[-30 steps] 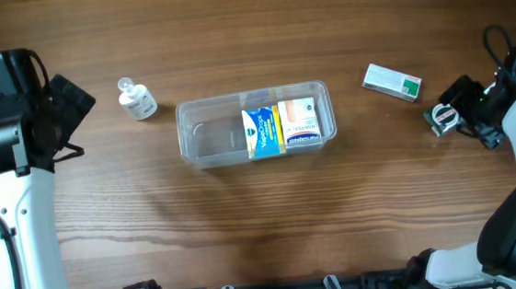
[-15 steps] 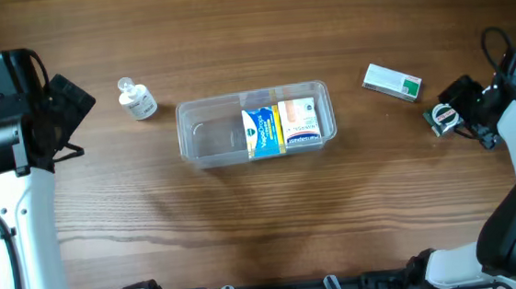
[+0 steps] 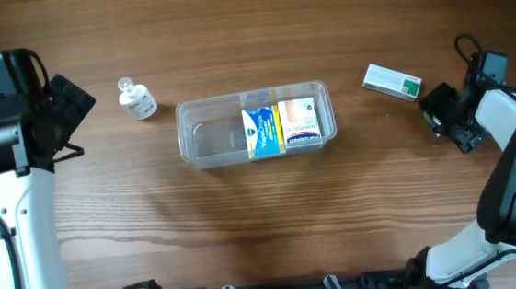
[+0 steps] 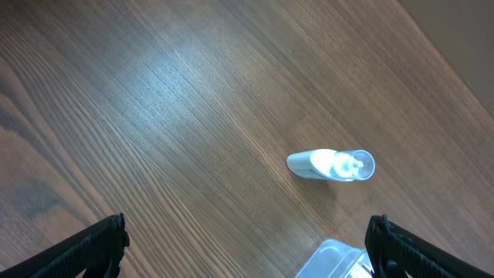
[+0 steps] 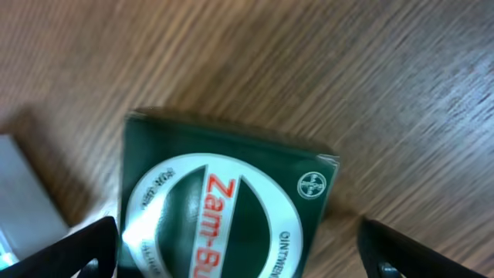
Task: Pack container
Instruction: 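Lower the right gripper and close it on the Zam-Buk tin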
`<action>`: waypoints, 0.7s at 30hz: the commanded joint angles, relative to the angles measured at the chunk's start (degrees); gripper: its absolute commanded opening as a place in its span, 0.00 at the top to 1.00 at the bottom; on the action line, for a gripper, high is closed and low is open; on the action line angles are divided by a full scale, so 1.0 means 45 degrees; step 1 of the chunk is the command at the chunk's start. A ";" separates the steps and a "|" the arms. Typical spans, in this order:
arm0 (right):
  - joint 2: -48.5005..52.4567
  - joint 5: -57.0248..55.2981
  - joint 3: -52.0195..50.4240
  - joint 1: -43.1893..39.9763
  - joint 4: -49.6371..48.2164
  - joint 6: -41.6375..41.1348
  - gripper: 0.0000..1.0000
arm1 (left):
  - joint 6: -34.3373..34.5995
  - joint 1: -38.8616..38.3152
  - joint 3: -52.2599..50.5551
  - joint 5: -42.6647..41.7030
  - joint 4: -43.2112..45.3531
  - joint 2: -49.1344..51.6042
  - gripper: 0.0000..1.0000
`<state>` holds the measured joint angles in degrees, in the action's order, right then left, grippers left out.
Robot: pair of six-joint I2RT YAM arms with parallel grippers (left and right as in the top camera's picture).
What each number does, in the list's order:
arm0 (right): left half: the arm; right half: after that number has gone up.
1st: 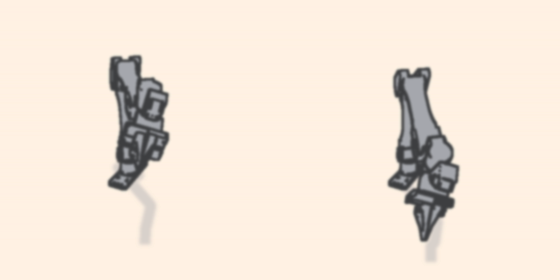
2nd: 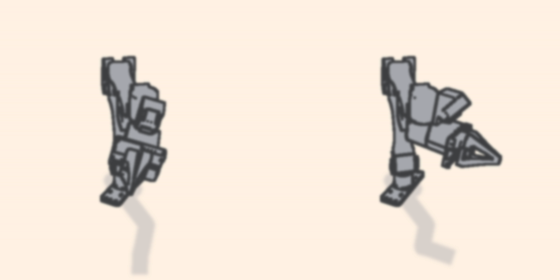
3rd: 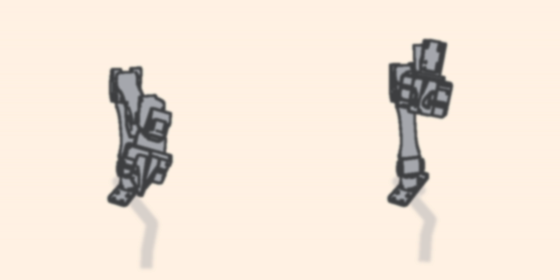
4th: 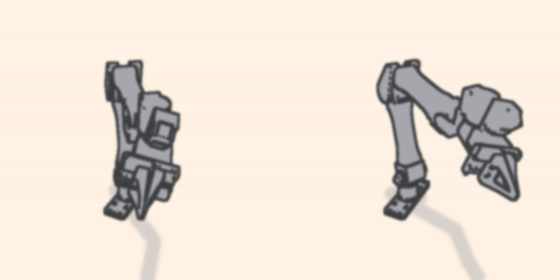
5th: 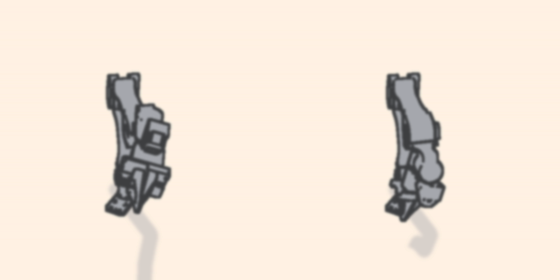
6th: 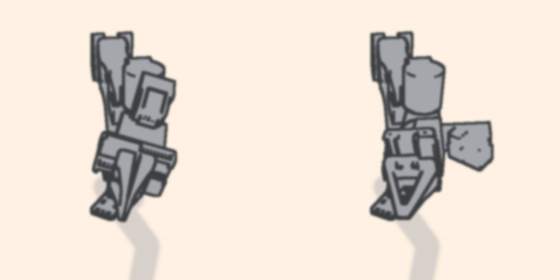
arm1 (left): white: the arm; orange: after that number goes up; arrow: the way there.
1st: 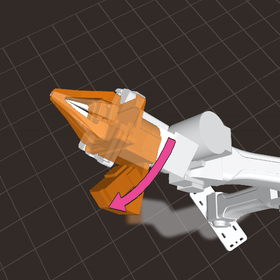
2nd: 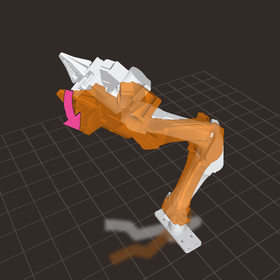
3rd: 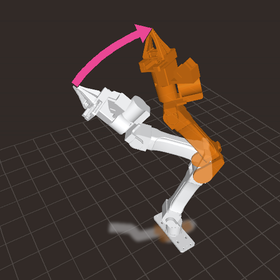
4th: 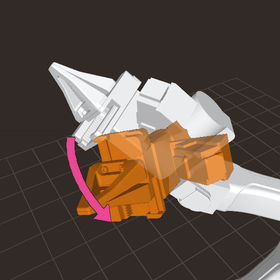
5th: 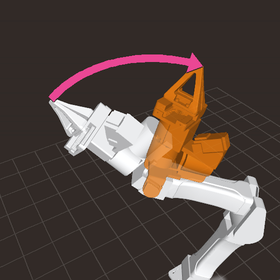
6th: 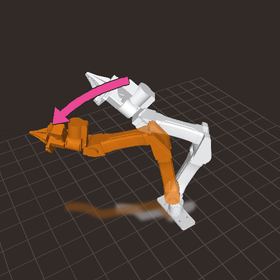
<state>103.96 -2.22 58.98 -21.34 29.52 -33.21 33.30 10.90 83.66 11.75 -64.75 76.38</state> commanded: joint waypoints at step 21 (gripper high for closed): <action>-0.0262 -0.0631 0.0500 0.0015 0.0481 0.1719 0.45 | -0.0015 0.0068 0.0136 0.0073 -0.0010 -0.0044 0.00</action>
<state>104.77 -4.38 59.66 -21.34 29.65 -28.53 33.30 10.90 83.66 11.75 -64.75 76.38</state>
